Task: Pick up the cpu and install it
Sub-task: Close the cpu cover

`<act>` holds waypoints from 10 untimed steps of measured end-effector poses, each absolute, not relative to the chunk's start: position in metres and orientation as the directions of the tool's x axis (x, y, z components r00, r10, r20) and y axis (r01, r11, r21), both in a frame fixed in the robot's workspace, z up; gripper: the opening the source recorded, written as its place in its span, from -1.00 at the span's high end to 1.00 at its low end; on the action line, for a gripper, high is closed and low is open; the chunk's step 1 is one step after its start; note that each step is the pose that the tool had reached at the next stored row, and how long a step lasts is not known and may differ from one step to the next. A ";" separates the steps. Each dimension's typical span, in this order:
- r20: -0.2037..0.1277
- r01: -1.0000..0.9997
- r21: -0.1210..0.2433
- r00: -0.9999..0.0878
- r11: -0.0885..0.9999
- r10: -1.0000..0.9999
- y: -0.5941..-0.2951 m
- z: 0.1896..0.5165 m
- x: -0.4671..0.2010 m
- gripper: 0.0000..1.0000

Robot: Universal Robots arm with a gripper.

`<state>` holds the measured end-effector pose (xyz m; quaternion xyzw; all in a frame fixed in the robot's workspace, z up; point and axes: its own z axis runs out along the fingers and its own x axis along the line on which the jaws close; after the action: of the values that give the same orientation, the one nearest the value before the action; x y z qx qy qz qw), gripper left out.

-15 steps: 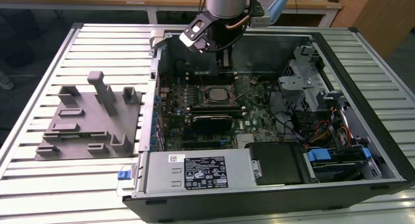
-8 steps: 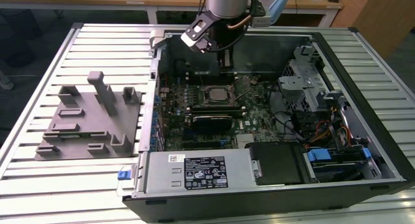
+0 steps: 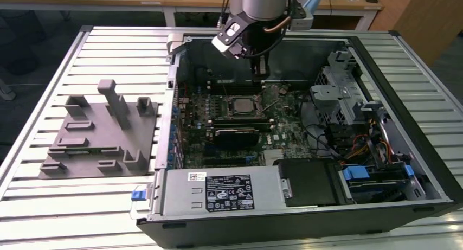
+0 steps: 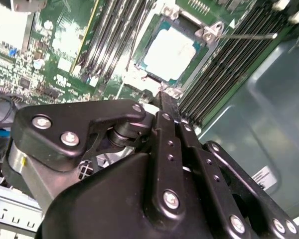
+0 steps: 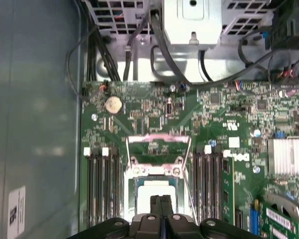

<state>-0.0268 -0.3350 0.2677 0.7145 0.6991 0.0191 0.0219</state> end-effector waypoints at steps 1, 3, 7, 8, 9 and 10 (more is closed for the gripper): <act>-0.003 0.998 0.058 0.022 -0.022 1.000 -0.335 0.268 -0.024 0.79; -0.003 0.998 0.058 0.022 -0.022 1.000 -0.335 0.268 -0.020 0.79; -0.003 0.998 0.057 0.022 -0.022 1.000 -0.335 0.268 -0.007 0.79; -0.003 0.998 0.057 0.022 -0.022 1.000 -0.335 0.268 -0.004 0.79; -0.003 0.998 0.057 0.022 -0.022 1.000 -0.335 0.268 0.000 0.79; -0.003 0.998 0.057 0.022 -0.022 1.000 -0.335 0.268 0.004 0.79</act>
<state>0.0038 -0.3350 0.2677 0.7145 0.6991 0.0187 0.0215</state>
